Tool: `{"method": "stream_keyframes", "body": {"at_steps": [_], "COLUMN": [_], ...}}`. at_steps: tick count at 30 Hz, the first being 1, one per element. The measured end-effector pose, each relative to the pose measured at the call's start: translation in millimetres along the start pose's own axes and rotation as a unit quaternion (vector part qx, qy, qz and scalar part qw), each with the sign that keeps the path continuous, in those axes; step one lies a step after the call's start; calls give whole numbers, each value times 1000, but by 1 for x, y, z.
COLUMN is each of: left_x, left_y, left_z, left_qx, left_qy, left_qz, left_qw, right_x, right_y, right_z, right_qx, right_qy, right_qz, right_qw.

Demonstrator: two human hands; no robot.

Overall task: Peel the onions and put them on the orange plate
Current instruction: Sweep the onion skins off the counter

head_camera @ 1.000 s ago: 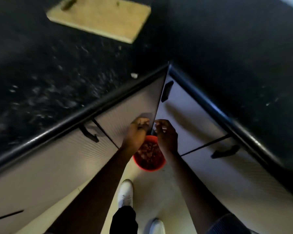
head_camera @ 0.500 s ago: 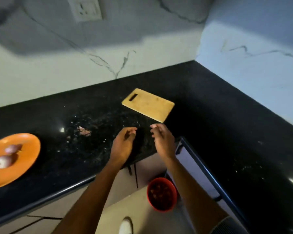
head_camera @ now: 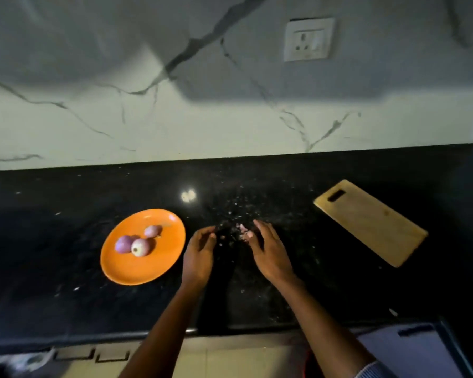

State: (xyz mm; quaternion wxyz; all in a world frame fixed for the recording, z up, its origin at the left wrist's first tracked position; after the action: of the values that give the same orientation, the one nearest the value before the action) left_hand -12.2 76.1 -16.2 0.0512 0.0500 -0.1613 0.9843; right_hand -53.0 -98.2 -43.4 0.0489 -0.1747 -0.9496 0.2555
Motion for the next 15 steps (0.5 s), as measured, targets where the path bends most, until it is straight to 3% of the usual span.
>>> {"method": "stream_keyframes", "body": {"at_steps": [3,6,9,12,13,15], "left_x": [-18,-34,-42,-45,-44,-41], "left_y": [-13,-19,-19,-14,-13,-10], "left_z": [-21,-39,-49,-57,-57,-54], "left_qx": [22,51,81,126,134,158], "left_qy": [-17,-30,-43,-55,-60,-77], "left_qz": [15,20,23,14,6,-10], "left_qw": [1000,998,995,990,989,984], "right_x": [-18,-33,-44,-41,-38,-39], "right_y": [35,66,82,81,76,57], "right_z": [13,17,11,8,7,10], "right_qx": [69,171,182,99,41,-57], "right_qy": [29,-33,-105,-147,-135,-95], "right_qz": [-35,-74,-142,-226,-225,-146], "right_qw": [997,982,967,958,964,983]}}
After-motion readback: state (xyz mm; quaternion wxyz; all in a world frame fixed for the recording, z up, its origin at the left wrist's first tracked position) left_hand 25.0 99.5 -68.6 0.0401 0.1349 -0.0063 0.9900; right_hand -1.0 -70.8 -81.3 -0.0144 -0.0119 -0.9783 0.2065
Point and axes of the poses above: each hand's wrist, its own x-axis away from the middle knuckle, its own y-axis out of the palm, z = x × y, the point moved 1 cm from there along -x, towards the middle knuckle, and after that the axes turned 8 degrees about -x, right-handed, at the moved point
